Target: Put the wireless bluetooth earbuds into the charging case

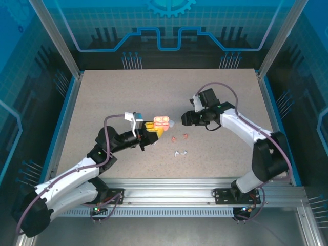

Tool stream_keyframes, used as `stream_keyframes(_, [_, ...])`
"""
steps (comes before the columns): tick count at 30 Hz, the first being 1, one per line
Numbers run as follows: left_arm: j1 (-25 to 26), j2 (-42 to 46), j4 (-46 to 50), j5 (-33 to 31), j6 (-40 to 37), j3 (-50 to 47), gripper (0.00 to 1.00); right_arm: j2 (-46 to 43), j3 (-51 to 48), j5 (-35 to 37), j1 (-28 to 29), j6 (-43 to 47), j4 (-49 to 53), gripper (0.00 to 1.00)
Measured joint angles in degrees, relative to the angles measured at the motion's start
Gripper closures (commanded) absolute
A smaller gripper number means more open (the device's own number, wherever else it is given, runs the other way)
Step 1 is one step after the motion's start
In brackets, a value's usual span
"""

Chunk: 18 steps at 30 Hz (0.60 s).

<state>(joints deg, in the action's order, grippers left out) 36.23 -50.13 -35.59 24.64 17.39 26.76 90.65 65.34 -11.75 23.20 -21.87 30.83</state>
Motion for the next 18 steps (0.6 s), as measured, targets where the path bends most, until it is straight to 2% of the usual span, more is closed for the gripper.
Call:
stream_keyframes(4, [0.0,0.74,1.05,-0.39,-0.04,-0.52,1.0,6.51,3.26,3.98,0.63,-0.63,4.39,0.4])
stream_keyframes(9, [0.0,1.25,2.14,-0.9,-0.74,-0.94,1.0,12.68,8.63,9.25,4.11,-0.72,8.92,0.43])
stream_keyframes(18, [0.0,2.8,3.02,-1.31,-1.07,-1.22,1.0,20.24,13.4,14.36,8.22,-0.9,13.66,0.46])
